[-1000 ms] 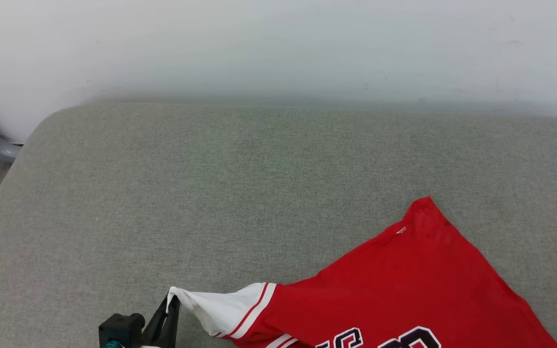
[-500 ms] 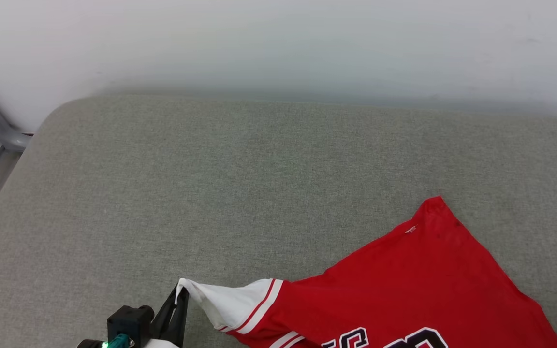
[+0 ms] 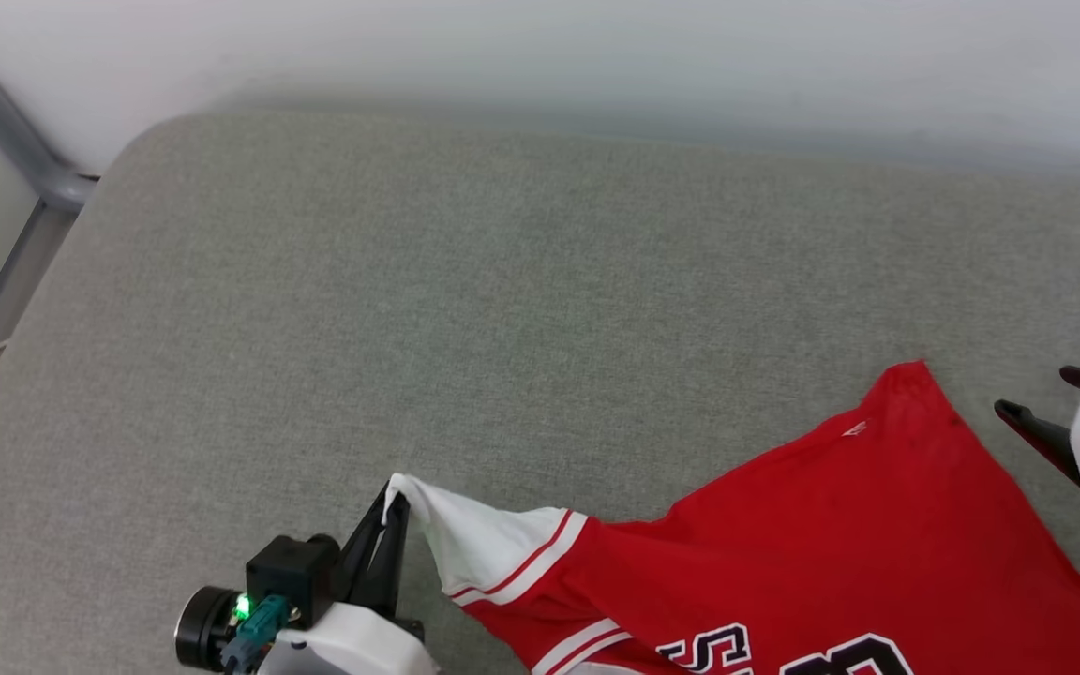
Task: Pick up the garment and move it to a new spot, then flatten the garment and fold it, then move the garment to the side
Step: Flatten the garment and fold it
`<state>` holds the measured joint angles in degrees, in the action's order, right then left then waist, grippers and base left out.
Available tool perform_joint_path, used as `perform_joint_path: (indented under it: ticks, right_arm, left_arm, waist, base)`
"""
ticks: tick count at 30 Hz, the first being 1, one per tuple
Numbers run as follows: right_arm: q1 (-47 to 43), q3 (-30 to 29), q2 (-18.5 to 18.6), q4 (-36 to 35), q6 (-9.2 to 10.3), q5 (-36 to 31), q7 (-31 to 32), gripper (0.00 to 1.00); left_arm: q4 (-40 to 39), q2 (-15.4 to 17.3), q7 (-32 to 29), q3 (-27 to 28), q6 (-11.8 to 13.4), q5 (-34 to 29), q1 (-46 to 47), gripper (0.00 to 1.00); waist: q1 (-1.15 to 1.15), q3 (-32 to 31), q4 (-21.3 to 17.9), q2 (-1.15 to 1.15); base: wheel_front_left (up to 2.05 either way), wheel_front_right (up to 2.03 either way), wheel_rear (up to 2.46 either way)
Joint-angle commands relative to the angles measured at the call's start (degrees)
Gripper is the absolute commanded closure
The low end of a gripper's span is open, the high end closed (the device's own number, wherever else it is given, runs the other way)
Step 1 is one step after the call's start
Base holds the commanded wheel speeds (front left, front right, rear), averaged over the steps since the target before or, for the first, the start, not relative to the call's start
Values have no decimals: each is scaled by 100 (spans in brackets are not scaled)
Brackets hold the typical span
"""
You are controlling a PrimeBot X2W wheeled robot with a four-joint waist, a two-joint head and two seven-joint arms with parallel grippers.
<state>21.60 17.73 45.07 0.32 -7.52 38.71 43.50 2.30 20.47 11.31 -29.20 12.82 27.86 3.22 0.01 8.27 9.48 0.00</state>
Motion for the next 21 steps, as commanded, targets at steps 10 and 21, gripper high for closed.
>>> perform_joint_path:
  ticks: [10, 21]
  right_arm:
    - [1572, 1317, -235, 1393, 6, -125, 351, 0]
    - [1905, 2389, -540, 2756, 5, 48, -20, 0]
  left_arm:
    - [61, -236, 137, -131, -99, -133, 486, 100]
    - [242, -397, 253, -171, -167, -144, 727, 100]
  waist:
    - [-1, 634, 392, 0]
    - [-1, 1016, 566, 0]
  base:
    - [0, 0, 0]
    - [0, 0, 0]
